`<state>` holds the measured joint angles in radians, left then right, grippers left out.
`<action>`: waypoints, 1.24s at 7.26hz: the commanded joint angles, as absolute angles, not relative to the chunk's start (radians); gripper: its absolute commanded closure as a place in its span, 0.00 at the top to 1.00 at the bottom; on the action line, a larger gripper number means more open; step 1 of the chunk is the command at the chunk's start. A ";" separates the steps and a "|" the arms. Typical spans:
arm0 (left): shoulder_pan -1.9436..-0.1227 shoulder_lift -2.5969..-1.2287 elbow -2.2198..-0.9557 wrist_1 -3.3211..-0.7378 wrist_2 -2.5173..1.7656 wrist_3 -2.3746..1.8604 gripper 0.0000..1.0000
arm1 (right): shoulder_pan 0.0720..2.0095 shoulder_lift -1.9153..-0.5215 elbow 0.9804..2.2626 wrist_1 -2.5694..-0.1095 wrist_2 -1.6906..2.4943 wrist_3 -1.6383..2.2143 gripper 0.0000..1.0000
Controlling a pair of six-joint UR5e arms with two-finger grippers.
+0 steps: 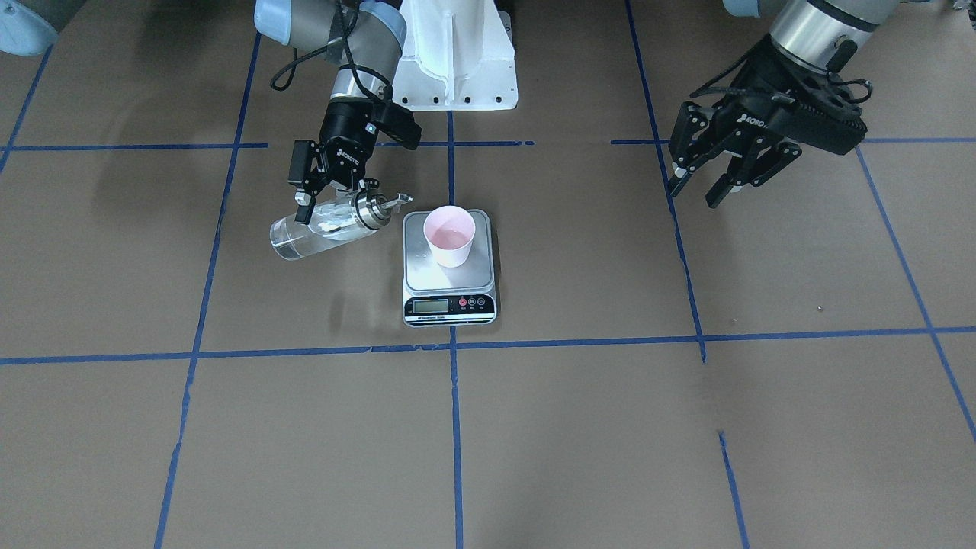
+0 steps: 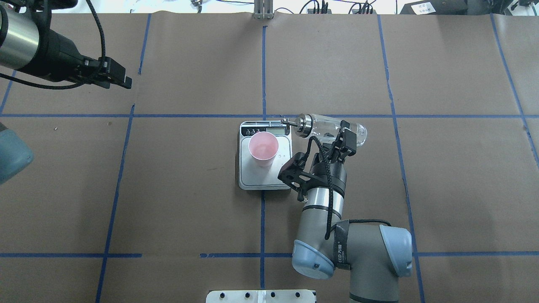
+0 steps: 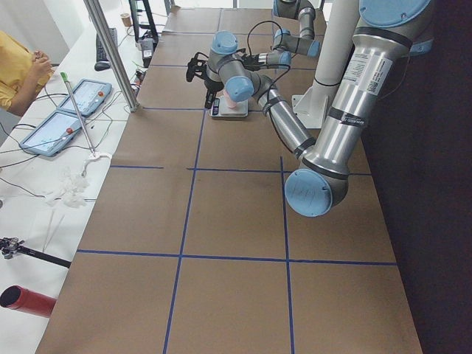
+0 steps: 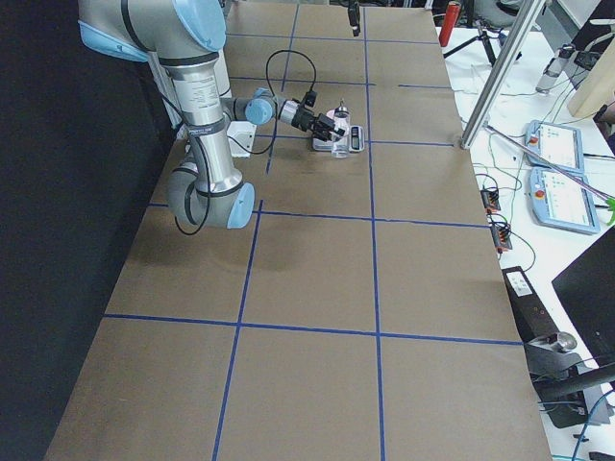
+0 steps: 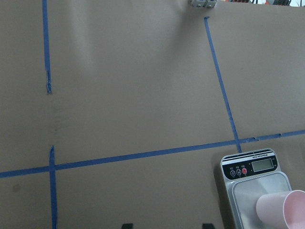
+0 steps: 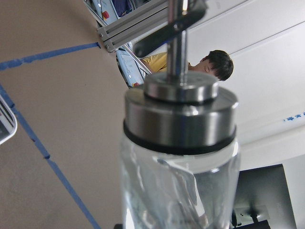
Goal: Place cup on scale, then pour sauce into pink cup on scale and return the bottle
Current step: 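Tilt the bottle with the right gripper, spout over the pink cup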
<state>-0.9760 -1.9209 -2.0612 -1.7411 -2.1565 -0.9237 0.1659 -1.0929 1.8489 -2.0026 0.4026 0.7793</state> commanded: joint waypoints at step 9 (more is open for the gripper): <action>-0.974 -1.919 -2.062 -1.741 -2.158 -0.925 0.60 | 0.163 -1.060 1.848 -2.187 0.376 0.514 0.00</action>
